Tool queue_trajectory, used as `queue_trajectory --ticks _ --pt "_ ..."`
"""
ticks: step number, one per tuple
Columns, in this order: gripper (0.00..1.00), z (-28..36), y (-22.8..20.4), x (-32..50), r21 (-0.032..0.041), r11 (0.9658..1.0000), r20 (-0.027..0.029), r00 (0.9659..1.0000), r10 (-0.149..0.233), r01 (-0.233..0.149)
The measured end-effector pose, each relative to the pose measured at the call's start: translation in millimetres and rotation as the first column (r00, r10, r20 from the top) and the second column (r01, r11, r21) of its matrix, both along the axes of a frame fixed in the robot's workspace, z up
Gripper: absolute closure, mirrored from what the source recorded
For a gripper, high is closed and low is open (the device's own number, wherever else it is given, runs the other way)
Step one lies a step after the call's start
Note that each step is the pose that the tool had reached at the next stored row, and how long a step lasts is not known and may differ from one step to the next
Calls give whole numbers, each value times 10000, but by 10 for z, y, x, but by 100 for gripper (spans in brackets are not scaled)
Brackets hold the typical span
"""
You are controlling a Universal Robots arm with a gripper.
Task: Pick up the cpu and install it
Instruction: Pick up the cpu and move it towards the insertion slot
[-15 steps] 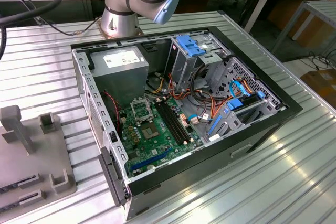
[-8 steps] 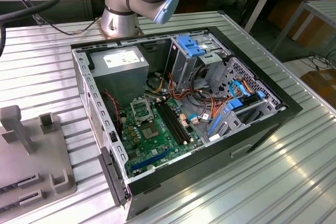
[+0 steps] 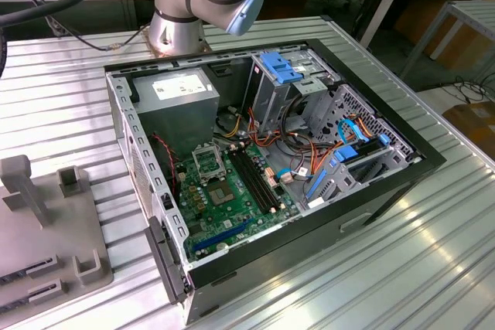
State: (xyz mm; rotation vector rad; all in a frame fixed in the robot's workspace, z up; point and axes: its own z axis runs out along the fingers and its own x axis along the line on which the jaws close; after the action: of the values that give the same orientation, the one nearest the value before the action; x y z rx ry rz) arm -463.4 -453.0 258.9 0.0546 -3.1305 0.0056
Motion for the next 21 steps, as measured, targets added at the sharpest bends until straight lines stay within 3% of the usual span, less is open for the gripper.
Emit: queue_trajectory --ticks 21 --pt "53 93 0 0 0 10000 -4 10000 0 0"
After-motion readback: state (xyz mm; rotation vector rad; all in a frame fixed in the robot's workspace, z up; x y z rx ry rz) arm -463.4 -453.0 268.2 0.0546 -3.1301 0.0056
